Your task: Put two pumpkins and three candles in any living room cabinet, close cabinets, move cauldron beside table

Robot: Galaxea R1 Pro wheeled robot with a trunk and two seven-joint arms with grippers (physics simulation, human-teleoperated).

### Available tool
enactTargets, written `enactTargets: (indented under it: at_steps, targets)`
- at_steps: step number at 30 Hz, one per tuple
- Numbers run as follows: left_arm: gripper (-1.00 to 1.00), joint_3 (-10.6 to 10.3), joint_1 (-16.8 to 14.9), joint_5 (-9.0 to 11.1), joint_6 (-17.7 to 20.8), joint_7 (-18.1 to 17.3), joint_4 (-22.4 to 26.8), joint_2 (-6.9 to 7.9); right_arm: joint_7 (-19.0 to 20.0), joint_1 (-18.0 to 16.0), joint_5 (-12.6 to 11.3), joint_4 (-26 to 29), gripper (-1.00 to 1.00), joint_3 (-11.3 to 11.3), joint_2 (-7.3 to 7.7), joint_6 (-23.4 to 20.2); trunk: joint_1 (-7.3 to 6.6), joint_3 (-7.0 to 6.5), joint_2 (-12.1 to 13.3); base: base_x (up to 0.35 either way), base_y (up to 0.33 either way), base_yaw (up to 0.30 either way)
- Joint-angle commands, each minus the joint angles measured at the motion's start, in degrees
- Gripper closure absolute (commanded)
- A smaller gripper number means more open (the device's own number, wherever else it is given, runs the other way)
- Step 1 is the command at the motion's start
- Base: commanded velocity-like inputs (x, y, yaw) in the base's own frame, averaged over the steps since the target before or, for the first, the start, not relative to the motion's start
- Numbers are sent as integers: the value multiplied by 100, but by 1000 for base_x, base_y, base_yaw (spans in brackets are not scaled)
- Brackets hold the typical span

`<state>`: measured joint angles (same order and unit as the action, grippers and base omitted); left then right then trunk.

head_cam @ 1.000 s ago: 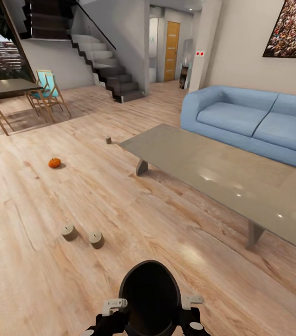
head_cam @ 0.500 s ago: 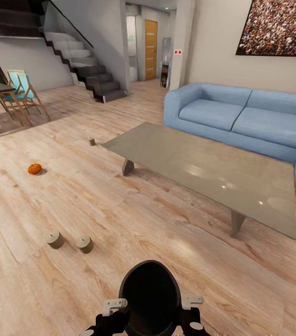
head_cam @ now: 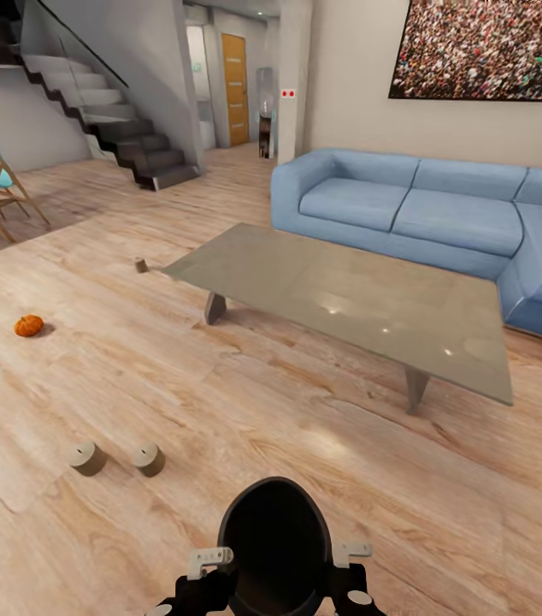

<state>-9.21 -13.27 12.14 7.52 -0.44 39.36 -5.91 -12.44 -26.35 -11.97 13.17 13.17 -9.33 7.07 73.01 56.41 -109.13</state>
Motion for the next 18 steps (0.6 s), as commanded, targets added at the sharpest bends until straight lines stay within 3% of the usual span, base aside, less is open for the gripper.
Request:
enactTargets:
  at_steps: [1, 18]
  targets:
    - [100, -11, 1, 43, 31, -9, 10, 10, 4, -10, -72, 2, 100, 45, 1, 14, -1, 4, -2, 0, 228, -258]
    - [100, -10, 2, 43, 31, -9, 16, 11, 4, -10, -70, 2, 100, 45, 1, 14, -1, 4, -2, 0, 140, -264]
